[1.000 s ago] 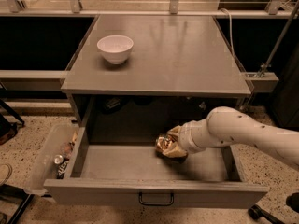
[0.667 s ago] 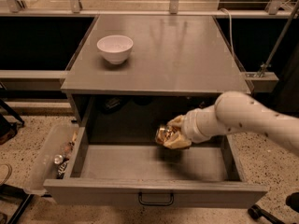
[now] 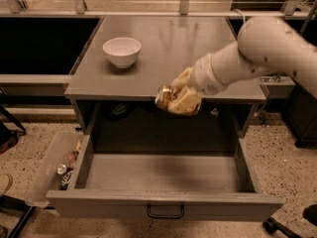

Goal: Pick orange can from top drawer and place on counter

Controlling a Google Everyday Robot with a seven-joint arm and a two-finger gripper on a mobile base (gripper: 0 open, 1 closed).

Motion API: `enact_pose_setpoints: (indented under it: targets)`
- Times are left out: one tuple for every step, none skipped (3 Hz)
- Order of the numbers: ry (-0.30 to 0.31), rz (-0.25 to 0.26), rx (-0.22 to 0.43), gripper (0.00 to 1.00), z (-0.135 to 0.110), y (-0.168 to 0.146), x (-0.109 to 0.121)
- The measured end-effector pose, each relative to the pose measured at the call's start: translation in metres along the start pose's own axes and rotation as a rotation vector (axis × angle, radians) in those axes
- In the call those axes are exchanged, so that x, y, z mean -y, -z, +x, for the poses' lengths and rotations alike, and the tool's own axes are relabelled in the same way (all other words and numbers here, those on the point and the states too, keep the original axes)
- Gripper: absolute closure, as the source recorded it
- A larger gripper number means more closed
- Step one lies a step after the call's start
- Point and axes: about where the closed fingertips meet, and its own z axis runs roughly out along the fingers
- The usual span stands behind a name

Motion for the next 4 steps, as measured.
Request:
enact_pose_setpoints:
  targets:
    - [0.026, 0.061, 0.030, 1.00, -0.057, 0.051, 0.047]
    - [0.040, 0.146, 0.027, 1.00, -0.105, 0.087, 0.093]
    - [0.016, 0.197, -0.007, 1.00, -0.113, 0.074, 0.127]
    - [-0.015, 0.223, -0.043, 1.00, -0.089, 0.032, 0.150]
